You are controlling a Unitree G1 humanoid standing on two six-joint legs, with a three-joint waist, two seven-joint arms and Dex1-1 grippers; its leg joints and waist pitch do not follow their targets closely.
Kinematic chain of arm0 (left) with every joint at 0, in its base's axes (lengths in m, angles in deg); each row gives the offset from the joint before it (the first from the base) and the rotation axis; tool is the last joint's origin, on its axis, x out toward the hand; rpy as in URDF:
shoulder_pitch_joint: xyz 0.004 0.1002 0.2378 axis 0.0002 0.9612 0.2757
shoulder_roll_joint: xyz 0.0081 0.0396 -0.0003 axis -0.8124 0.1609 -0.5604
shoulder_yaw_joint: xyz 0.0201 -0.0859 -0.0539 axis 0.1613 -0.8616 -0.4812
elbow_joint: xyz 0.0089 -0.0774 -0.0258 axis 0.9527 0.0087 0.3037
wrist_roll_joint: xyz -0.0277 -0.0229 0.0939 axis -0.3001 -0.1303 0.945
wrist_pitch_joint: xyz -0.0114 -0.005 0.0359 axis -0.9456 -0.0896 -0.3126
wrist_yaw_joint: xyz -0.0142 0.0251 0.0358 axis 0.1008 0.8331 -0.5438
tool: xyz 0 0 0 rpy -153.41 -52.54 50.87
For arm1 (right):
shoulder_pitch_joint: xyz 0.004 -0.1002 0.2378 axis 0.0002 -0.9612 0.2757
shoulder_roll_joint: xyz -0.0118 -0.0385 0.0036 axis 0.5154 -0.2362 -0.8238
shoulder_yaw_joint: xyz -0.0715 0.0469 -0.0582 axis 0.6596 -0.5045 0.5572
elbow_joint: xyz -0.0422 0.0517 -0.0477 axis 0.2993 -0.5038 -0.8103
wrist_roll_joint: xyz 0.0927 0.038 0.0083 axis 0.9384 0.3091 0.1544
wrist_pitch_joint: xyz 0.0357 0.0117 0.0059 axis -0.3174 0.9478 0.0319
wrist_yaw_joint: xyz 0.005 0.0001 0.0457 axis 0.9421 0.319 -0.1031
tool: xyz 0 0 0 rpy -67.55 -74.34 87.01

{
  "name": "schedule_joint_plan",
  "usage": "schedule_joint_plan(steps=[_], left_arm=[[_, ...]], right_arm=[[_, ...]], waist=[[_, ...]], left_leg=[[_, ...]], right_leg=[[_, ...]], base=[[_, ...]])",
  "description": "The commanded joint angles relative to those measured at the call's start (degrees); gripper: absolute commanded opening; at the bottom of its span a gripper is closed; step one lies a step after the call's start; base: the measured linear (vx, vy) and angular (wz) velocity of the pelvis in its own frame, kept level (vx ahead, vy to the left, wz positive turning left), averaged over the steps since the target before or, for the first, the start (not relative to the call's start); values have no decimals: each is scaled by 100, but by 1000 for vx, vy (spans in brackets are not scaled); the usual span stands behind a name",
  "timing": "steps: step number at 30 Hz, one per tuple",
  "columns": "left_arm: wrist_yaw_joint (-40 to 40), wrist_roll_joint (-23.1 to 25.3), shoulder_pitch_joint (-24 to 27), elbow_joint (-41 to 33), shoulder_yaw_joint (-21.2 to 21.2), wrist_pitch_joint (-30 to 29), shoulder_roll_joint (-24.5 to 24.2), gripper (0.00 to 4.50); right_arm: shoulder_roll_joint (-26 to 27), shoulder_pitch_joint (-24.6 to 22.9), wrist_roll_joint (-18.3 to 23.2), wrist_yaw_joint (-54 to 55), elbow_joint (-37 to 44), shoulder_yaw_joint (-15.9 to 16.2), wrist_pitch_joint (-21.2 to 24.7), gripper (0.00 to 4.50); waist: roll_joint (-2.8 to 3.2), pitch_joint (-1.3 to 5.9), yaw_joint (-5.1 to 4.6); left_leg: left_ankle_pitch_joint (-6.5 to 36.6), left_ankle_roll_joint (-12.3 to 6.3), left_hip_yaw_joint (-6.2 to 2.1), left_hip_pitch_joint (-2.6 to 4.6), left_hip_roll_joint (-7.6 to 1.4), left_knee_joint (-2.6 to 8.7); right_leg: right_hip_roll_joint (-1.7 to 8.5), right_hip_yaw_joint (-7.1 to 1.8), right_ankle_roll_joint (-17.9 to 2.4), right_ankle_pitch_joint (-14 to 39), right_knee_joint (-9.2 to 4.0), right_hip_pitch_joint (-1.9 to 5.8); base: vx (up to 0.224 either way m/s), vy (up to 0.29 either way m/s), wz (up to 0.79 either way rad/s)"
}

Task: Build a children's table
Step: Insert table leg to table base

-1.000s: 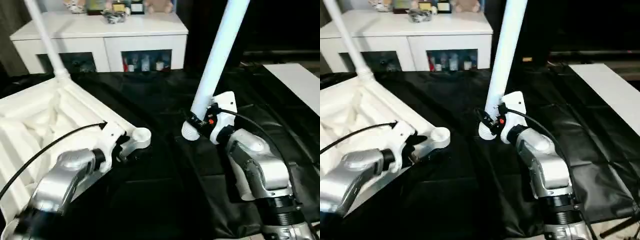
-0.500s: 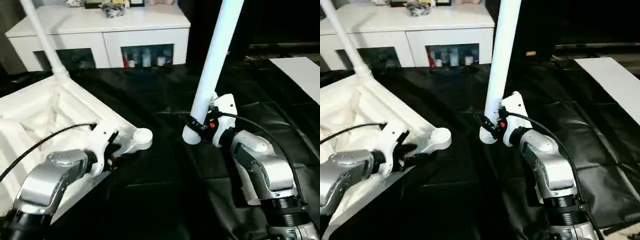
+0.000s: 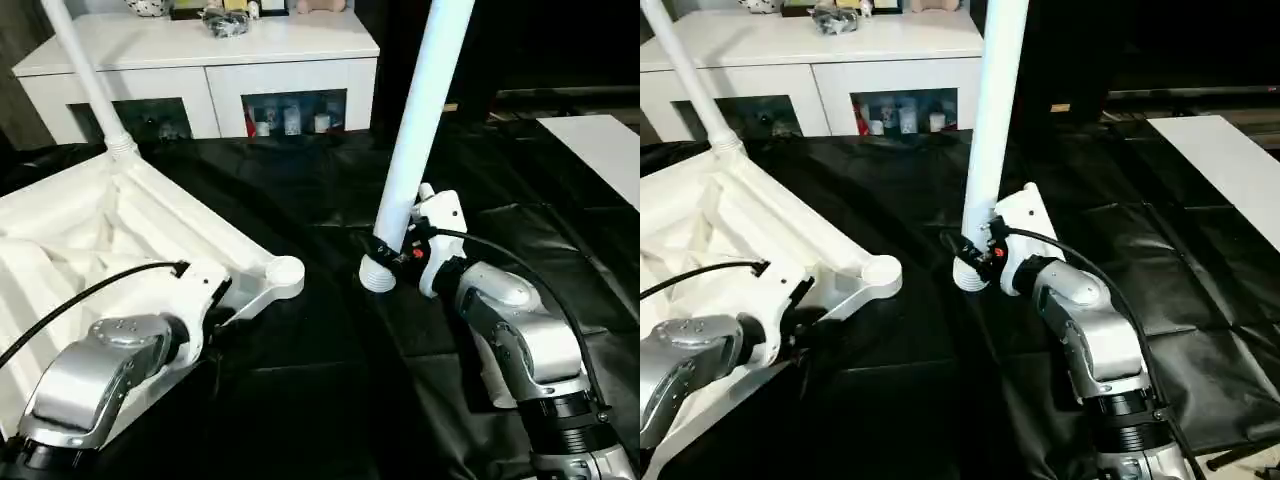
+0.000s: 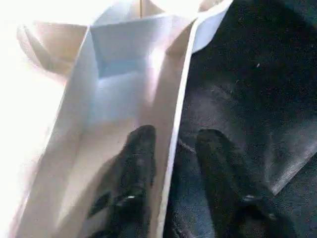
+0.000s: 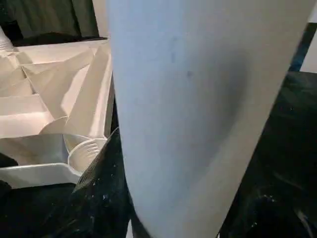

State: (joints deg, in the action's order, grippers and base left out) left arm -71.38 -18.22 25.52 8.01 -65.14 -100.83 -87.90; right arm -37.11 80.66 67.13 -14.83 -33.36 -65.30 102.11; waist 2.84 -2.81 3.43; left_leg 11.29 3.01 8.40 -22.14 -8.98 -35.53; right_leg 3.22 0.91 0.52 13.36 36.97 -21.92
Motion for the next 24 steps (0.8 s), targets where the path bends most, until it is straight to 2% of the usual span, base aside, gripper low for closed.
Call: schedule_joint_plan(steps=[1, 4, 6, 9, 10, 16, 19, 21, 22, 24], left_arm=[[34, 71, 7, 75, 38, 170, -38, 127], [-76, 68, -28, 152, 125, 293, -59, 109], [-110, 80, -39, 199, 165, 339, -60, 79], [-210, 31, -78, 301, 214, 451, -33, 73], [-262, -20, -125, 380, 222, 492, 1, 48], [-653, 11, -154, 795, 537, 891, -57, 4], [-919, -36, -132, 1157, 579, 1301, 23, 0], [-1300, 76, -96, 1512, 802, 1930, 7, 0], [-1379, 83, -83, 1583, 843, 2029, 13, 0], [-1680, 226, -48, 1781, 1037, 2765, -18, 0]], right_arm=[[16, 60, 27, -37, 138, -19, -71, 185], [10, 68, 29, -53, 119, -8, -84, 185], [10, 74, 32, -56, 109, -5, -86, 185], [10, 85, 46, -71, 107, 12, -91, 185], [14, 88, 55, -78, 108, 20, -91, 185], [24, 76, 87, -147, 123, 58, -88, 185], [76, 77, 229, -225, 139, 5, -41, 184], [78, 94, 292, -299, 142, -5, -16, 184], [77, 93, 312, -324, 148, -6, -7, 184], [105, 82, 451, -416, 203, -36, 65, 184]], waist=[[22, 327, 10], [27, 318, 15], [29, 310, 15], [28, 306, 11], [32, 304, 13], [27, 314, 27], [20, 325, 22], [-13, 313, 34], [-5, 310, 48], [-11, 298, 83]], left_leg=[[1108, 48, -97, 93, -282, 495], [1176, 55, -99, 100, -286, 503], [1262, 72, -99, 102, -287, 514], [1346, 108, -101, 107, -285, 523], [1348, 118, -102, 109, -291, 526], [1259, 117, -105, 97, -294, 534], [1185, 70, -88, 98, -296, 527], [1219, 31, -84, 104, -297, 537], [1305, 36, -69, 127, -299, 536], [1379, 8, -68, 132, -314, 553]], right_leg=[[374, -197, -1287, 314, -460, 192], [374, -198, -1273, 425, -467, 181], [376, -203, -1245, 553, -477, 172], [379, -210, -1197, 708, -490, 163], [383, -212, -1201, 695, -489, 160], [388, -212, -1183, 532, -478, 164], [398, -218, -1209, 343, -472, 178], [401, -223, -1180, 485, -505, 167], [404, -230, -1159, 643, -513, 149], [422, -246, -1081, 909, -558, 141]], base=[[0, 0, 0], [0, 0, 0], [0, 0, 0], [0, 0, 0], [0, 0, 0], [0, 0, 0], [0, 0, 0], [0, 0, 0], [0, 0, 0], [0, 0, 0]])
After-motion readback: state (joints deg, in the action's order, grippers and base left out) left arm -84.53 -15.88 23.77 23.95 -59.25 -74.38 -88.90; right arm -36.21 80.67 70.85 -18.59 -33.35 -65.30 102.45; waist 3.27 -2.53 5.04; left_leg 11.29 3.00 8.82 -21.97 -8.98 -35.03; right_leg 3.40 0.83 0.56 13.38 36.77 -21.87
